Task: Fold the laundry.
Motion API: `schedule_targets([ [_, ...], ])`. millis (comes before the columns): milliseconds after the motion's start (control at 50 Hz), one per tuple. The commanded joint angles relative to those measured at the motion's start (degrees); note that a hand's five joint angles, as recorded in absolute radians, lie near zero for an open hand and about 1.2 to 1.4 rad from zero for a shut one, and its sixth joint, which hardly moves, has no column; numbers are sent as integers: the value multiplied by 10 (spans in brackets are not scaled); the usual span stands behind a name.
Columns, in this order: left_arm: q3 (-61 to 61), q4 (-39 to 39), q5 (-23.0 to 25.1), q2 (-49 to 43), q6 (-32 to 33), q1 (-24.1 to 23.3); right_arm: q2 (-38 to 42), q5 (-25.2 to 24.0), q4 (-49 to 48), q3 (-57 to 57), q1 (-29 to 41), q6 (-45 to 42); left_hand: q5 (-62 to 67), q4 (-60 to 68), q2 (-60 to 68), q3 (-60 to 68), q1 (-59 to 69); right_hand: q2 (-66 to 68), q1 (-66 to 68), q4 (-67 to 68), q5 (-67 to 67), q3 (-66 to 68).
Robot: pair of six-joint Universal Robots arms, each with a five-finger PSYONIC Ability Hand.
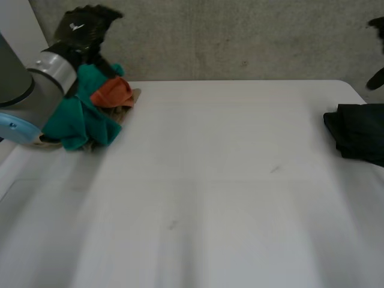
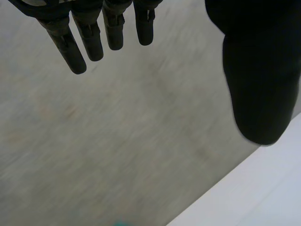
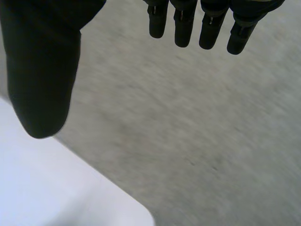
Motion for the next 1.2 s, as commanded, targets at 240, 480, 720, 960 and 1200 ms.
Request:
schedule_targets([
  [240, 317, 2, -30, -363, 146, 110, -126, -11, -18, 372, 164, -169, 540, 549, 547, 546, 551, -21, -28, -17, -25, -18],
  [480, 177, 1, -33, -162, 125, 24, -153, -7, -32, 370, 157, -167, 676, 685, 683, 681, 686, -21, -28, -17, -25, -18],
  [720, -155, 22, -30, 137, -50, -166, -168, -1, -31, 351, 151, -112, 676, 685, 683, 681, 686, -21, -28, -17, -25, -18],
  [960, -265, 14, -38, 54, -73, -340, -165, -1, -16, 341, 127, -51, -24, -15, -17, -19, -14, -21, -28, -17, -25, -18],
  [1200, -277, -41, -62, 91, -45, -224, -159, -7, 113, 325, 131, -13, -2, 7, 5, 4, 8, -21, -28, -17, -25, -18],
])
